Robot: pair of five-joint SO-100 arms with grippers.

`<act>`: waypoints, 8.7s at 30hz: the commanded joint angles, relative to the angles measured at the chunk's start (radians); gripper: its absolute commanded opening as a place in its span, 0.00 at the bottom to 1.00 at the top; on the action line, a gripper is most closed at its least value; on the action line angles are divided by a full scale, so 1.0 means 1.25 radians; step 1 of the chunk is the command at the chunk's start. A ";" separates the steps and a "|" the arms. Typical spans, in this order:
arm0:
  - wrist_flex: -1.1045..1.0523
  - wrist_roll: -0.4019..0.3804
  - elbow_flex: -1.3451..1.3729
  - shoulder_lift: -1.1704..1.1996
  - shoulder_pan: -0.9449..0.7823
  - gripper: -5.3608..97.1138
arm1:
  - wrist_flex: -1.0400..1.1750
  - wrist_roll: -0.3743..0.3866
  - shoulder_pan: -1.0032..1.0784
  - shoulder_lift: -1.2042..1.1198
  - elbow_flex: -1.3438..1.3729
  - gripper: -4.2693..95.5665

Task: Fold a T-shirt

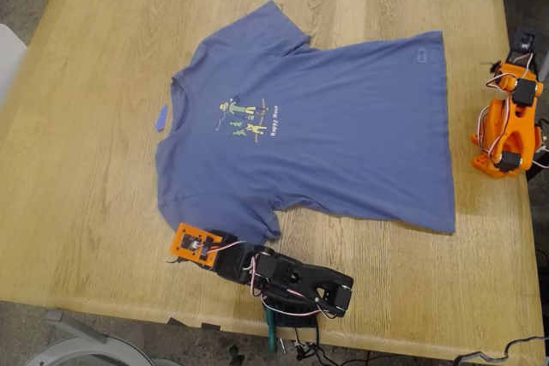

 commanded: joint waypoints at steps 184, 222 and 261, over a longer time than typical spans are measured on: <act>0.396 0.153 -2.715 -2.724 0.482 0.05 | -0.487 0.049 -1.390 -1.714 -1.154 0.38; 0.509 0.145 -2.717 -2.621 0.526 0.05 | -0.574 0.069 -1.458 -1.938 -1.171 0.38; 0.685 0.130 -2.719 -2.420 0.671 0.05 | -0.491 0.098 -1.484 -2.046 -1.311 0.04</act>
